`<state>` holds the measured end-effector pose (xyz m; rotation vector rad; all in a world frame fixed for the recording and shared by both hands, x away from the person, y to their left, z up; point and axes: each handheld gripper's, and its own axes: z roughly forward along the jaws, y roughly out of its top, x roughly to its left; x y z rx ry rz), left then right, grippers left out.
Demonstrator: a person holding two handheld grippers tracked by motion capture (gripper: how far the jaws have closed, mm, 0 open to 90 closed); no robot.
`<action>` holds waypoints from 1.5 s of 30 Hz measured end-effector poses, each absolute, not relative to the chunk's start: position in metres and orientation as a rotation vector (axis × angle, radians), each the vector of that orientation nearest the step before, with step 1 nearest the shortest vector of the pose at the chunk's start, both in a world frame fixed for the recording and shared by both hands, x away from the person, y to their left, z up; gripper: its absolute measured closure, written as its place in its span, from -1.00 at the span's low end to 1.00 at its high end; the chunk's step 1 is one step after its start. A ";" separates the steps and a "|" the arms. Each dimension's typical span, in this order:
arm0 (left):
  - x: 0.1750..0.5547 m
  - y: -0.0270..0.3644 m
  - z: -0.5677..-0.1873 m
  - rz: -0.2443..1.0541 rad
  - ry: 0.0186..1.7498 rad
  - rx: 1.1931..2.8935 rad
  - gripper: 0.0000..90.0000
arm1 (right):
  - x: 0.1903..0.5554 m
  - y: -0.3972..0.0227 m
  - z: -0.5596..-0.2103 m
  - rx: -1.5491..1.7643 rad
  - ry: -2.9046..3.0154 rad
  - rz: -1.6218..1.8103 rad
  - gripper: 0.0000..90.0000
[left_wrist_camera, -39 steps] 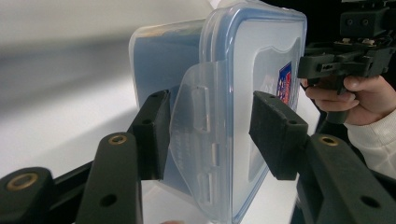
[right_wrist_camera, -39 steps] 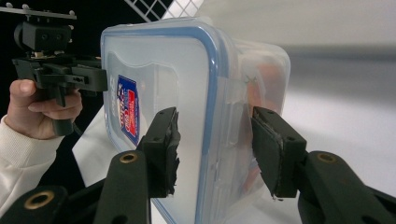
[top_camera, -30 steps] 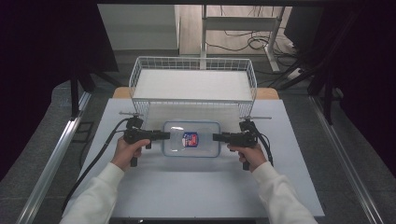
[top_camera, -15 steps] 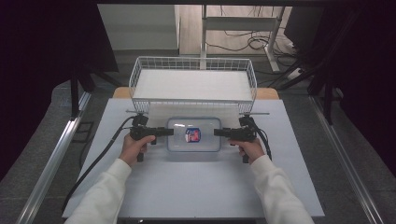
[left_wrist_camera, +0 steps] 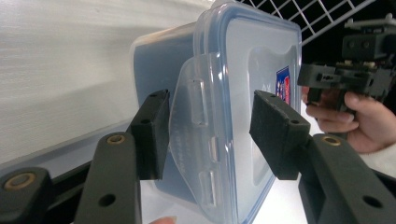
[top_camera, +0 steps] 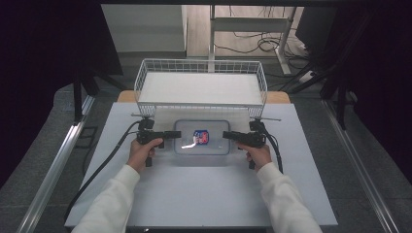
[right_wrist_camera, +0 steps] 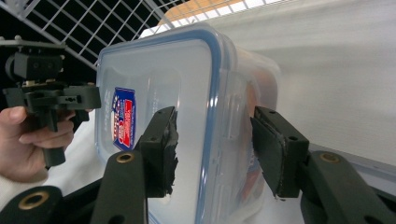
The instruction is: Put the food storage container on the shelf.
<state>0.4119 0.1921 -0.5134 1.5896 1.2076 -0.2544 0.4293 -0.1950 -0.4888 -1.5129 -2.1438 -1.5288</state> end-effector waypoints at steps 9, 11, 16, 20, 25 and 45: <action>0.415 0.192 -0.521 -0.254 1.233 1.571 0.02 | 0.427 -0.184 -0.489 -1.630 -2.181 -1.538 0.10; 0.416 0.192 -0.521 -0.249 1.240 1.558 -0.05 | 0.427 -0.184 -0.490 -1.646 -2.159 -1.546 0.09; 0.408 0.191 -0.513 -0.169 1.253 1.565 -0.19 | 0.419 -0.181 -0.484 -1.665 -2.218 -1.572 -0.13; 0.394 0.197 -0.500 -0.093 1.224 1.621 -0.23 | 0.402 -0.183 -0.473 -1.593 -2.384 -1.622 -0.14; 0.369 0.199 -0.484 -0.017 1.175 1.691 -0.24 | 0.377 -0.186 -0.463 -1.459 -2.531 -1.620 -0.05; 0.275 0.182 -0.489 0.094 1.024 1.954 -0.34 | 0.326 -0.149 -0.484 -0.951 -2.966 -1.307 0.97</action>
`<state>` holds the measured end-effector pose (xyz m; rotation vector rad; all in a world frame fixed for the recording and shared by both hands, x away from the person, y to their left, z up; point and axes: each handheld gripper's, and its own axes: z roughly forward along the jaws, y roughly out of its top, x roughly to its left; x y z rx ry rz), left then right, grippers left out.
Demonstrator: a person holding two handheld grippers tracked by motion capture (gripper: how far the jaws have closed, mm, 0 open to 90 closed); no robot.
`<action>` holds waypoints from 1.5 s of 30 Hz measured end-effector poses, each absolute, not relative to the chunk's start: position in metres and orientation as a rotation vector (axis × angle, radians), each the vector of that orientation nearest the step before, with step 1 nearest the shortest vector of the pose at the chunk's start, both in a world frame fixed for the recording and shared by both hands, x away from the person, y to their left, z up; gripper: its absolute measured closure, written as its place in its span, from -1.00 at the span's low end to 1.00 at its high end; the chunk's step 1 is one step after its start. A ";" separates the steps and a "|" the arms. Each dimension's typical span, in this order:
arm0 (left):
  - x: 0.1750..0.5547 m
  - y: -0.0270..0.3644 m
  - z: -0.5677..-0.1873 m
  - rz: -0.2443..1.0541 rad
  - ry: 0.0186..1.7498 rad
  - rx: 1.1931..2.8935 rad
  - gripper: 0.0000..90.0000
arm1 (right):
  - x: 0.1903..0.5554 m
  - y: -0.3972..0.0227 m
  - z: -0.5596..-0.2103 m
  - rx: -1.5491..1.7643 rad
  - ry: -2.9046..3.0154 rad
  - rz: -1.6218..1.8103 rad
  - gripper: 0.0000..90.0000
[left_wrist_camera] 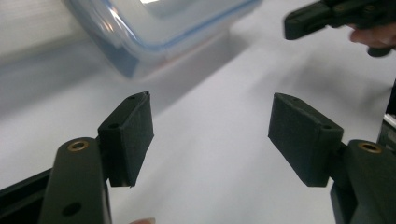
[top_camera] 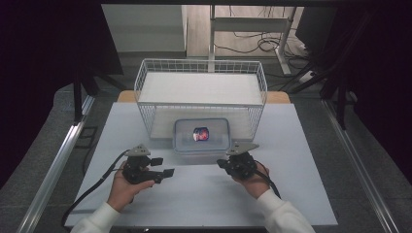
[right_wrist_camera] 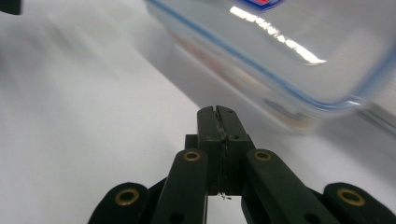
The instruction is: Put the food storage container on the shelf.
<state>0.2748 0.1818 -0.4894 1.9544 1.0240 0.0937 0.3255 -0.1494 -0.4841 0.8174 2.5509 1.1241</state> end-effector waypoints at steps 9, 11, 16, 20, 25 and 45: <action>0.259 0.181 -0.493 0.100 1.019 1.981 -0.36 | 0.349 -0.103 -0.507 0.803 2.597 1.052 0.97; 0.257 0.180 -0.495 0.110 1.012 2.005 -0.35 | 0.352 -0.097 -0.510 0.792 2.592 1.031 0.97; 0.255 0.179 -0.495 0.124 0.996 2.013 -0.35 | 0.362 -0.093 -0.511 0.829 2.578 1.028 0.97; 0.254 0.180 -0.495 0.149 0.996 2.026 -0.36 | 0.366 -0.089 -0.509 0.818 2.585 1.034 0.97; 0.254 0.180 -0.495 0.148 0.993 2.022 -0.35 | 0.368 -0.086 -0.504 0.860 2.553 1.055 0.97; 0.255 0.181 -0.495 0.148 0.992 2.026 -0.36 | 0.413 -0.088 -0.493 1.058 2.405 1.048 0.98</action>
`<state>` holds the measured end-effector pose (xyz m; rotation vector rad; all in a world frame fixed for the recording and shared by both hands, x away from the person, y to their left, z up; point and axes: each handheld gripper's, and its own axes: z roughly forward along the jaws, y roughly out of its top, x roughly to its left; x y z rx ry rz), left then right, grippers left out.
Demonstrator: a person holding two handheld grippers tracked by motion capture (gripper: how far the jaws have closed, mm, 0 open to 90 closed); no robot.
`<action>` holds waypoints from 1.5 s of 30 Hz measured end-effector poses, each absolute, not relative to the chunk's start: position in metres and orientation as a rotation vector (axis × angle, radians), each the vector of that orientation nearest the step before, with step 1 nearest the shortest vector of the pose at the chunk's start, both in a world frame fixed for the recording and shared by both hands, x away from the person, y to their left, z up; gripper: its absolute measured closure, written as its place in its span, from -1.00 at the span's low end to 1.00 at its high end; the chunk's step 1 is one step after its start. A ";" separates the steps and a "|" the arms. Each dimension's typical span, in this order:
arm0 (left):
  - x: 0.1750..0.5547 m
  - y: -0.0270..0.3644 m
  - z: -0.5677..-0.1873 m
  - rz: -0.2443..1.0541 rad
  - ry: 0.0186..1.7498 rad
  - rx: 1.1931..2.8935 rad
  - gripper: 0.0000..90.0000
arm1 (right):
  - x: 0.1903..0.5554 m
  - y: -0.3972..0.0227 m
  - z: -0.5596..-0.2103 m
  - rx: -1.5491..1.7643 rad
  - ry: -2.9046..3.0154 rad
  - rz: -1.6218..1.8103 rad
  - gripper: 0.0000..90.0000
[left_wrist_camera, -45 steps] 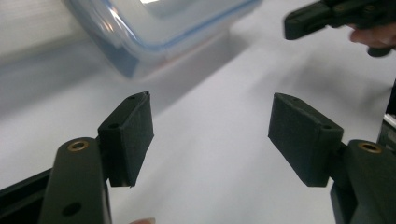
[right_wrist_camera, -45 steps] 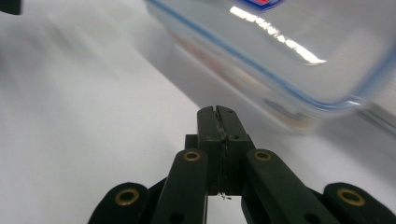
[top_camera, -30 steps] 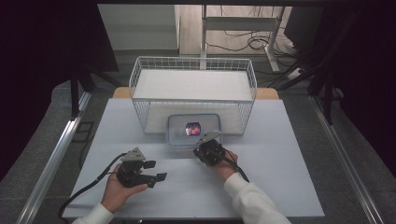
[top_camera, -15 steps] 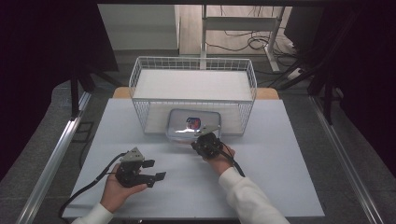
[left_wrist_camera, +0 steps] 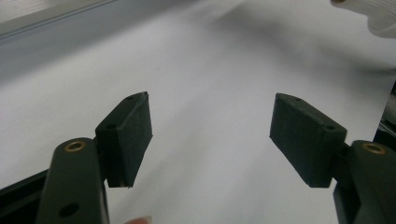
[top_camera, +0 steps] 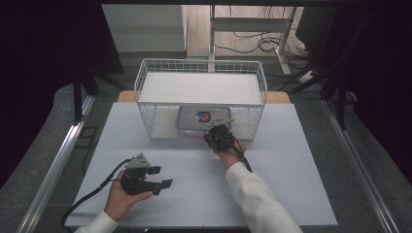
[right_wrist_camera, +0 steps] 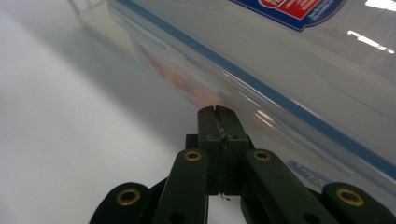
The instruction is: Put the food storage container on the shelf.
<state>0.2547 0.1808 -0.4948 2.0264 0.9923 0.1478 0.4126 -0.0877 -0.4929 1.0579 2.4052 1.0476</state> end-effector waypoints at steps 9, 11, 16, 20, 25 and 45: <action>0.255 0.181 -0.495 0.148 0.987 2.030 -0.36 | 0.427 -0.085 -0.493 1.109 2.356 1.035 0.98; 0.255 0.181 -0.495 0.149 0.986 2.032 -0.36 | 0.429 -0.085 -0.493 1.118 2.351 1.033 0.98; 0.255 0.182 -0.494 0.149 0.986 2.034 -0.36 | 0.430 -0.086 -0.492 1.123 2.346 1.026 0.98; 0.255 0.182 -0.494 0.151 0.986 2.033 -0.36 | 0.431 -0.086 -0.492 1.126 2.342 1.020 0.97; 0.256 0.183 -0.494 0.148 0.992 2.019 -0.37 | 0.422 -0.085 -0.489 1.118 2.381 1.072 0.98; 0.262 0.193 -0.495 0.238 1.096 1.979 -0.40 | 0.301 -0.215 -0.462 0.994 2.406 1.243 0.97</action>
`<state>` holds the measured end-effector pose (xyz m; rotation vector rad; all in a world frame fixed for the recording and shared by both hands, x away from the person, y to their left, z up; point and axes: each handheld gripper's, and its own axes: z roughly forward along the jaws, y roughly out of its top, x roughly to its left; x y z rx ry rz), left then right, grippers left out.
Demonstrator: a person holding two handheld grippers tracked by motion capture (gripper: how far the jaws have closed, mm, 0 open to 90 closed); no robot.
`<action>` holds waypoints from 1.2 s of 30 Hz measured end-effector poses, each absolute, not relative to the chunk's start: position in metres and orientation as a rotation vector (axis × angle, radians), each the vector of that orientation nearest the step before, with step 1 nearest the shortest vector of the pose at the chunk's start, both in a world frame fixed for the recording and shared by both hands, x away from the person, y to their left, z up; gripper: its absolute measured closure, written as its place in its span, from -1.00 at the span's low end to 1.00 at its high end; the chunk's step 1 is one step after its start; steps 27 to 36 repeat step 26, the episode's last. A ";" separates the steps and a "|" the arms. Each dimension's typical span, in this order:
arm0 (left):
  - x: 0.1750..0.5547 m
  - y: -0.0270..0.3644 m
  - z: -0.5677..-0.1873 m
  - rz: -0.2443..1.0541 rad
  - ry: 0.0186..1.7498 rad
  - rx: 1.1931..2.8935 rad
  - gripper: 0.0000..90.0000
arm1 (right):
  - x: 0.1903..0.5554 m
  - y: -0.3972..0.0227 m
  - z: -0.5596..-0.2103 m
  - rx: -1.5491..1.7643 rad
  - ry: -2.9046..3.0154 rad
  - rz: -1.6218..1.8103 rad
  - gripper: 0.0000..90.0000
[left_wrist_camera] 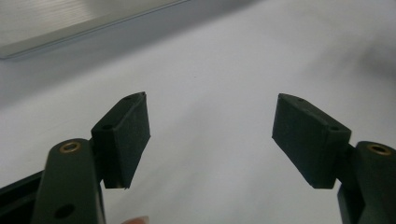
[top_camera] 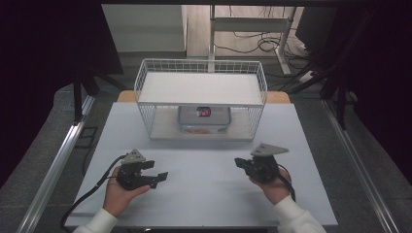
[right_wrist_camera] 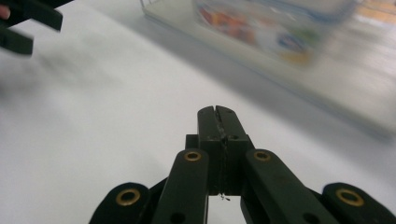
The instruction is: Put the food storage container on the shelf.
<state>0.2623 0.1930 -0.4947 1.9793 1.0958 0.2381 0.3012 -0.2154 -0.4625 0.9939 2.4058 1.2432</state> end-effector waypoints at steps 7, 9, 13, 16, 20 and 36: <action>0.262 0.193 -0.498 0.241 1.100 1.988 -0.44 | 0.264 -0.268 -0.471 1.097 2.343 1.208 0.48; 0.262 0.193 -0.499 0.238 1.096 2.000 -0.46 | 0.255 -0.275 -0.471 1.098 2.298 1.178 0.15; 0.264 0.192 -0.500 0.232 1.105 1.994 -0.49 | 0.252 -0.281 -0.470 1.187 2.231 1.136 -0.31; 0.265 0.193 -0.500 0.241 1.114 1.988 -0.49 | 0.254 -0.282 -0.470 1.216 2.211 1.140 -0.39; 0.265 0.192 -0.501 0.236 1.114 1.997 -0.50 | 0.256 -0.281 -0.476 1.203 2.235 1.105 -0.45; 0.269 0.191 -0.503 0.230 1.130 1.985 -0.51 | 0.260 -0.281 -0.474 1.244 2.204 1.127 -0.52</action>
